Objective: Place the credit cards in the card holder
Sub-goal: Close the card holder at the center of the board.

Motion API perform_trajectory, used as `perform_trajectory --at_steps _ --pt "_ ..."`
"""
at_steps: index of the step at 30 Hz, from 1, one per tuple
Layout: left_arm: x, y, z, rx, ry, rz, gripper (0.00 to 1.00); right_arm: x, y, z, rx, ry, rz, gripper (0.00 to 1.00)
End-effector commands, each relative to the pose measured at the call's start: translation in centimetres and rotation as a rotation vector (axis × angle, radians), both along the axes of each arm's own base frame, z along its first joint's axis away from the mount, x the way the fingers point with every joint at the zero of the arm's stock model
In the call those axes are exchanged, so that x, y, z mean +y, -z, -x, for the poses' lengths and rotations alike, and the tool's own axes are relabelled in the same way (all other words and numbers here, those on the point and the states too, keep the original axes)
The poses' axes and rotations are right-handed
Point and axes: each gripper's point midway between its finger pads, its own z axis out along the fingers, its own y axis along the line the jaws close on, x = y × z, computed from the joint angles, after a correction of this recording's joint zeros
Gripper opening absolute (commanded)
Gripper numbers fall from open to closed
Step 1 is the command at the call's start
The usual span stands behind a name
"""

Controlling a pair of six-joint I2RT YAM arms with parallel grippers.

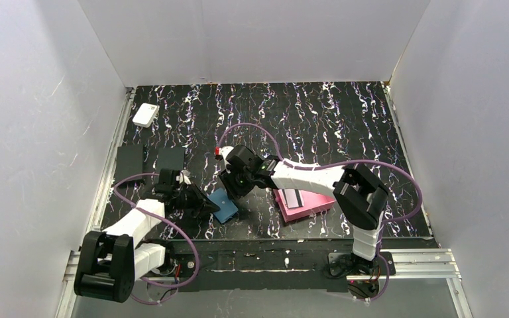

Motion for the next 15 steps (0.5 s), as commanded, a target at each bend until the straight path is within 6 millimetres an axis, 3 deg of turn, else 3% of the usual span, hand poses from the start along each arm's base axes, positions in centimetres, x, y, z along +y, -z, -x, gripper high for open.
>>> perform_trajectory --at_steps 1,8,10,15 --pt "0.7 1.1 0.2 0.035 0.007 -0.056 0.04 1.3 -1.4 -0.9 -0.046 -0.017 -0.023 0.46" --pt "1.0 1.4 0.3 0.063 0.011 -0.086 0.03 1.8 -2.0 -1.1 -0.057 -0.022 -0.052 0.32" --pt "1.1 1.6 0.3 0.069 0.010 -0.088 0.03 2.1 -2.0 -1.0 -0.052 -0.030 -0.058 0.33" --pt "1.1 1.6 0.3 0.069 0.010 -0.090 0.03 2.7 -2.2 -0.6 -0.037 -0.061 -0.073 0.45"
